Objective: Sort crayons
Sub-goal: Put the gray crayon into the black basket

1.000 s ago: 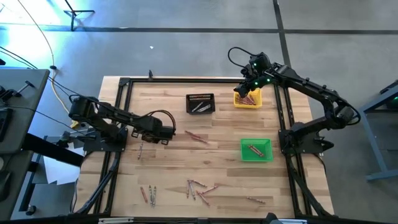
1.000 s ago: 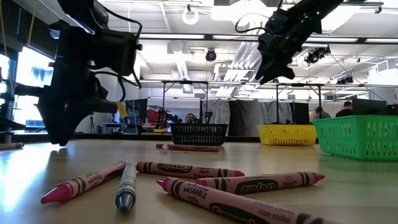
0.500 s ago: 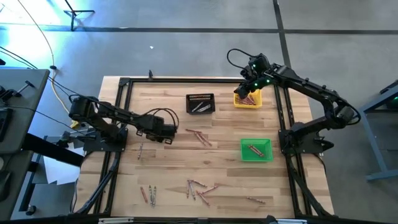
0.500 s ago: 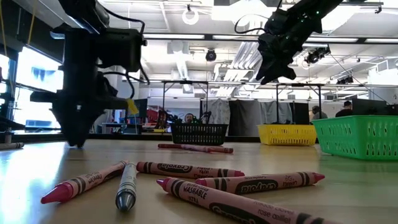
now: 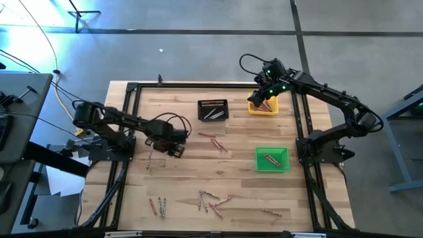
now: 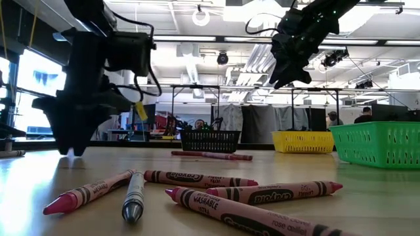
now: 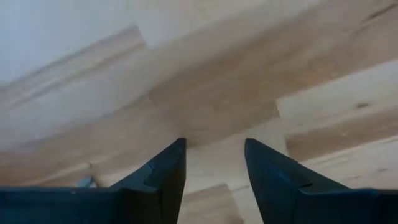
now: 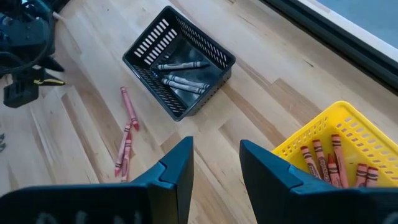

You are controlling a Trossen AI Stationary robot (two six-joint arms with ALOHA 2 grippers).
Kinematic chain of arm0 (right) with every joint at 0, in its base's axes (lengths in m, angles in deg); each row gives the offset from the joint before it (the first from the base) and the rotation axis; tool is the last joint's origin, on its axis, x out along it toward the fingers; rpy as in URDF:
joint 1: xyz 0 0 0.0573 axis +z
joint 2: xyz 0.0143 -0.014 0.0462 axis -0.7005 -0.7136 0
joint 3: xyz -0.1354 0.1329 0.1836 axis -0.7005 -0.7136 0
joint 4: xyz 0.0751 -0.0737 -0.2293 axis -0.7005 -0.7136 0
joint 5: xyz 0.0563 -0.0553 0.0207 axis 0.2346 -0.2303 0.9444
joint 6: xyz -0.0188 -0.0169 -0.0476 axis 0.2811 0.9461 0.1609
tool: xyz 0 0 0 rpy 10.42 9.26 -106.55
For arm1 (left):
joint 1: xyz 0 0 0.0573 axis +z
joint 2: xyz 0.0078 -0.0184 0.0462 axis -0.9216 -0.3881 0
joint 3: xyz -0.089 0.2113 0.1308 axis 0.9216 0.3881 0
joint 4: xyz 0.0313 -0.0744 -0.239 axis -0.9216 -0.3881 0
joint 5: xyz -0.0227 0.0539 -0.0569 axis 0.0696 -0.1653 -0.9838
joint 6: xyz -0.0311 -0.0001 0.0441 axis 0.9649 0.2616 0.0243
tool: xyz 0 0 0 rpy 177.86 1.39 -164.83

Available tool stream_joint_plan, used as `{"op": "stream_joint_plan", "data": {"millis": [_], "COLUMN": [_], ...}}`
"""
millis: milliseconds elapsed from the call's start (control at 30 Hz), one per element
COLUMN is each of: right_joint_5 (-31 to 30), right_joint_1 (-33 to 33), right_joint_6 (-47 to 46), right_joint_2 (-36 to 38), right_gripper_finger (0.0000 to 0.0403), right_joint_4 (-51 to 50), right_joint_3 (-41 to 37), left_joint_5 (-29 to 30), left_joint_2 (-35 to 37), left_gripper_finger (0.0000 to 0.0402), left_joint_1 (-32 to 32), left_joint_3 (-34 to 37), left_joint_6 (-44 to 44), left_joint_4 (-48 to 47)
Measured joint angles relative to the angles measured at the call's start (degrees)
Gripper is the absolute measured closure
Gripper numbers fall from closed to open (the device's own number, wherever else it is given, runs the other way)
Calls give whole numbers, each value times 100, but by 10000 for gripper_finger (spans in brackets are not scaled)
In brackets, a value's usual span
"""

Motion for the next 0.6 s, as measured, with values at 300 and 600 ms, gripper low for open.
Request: {"op": "stream_joint_plan", "data": {"millis": [300,600], "right_joint_5": [-1,-2], "right_joint_1": [0,17], "right_joint_6": [-403,-421], "right_joint_2": [0,-1], "right_gripper_finger": [286,286], "right_joint_4": [-16,-9], "right_joint_3": [0,0], "left_joint_5": [507,539], "left_joint_2": [589,1026], "left_gripper_finger": [242,245], "left_joint_1": [-755,-1907], "left_joint_3": [-4,-4], "left_joint_6": [1455,3192], "left_joint_4": [-28,-808]}}
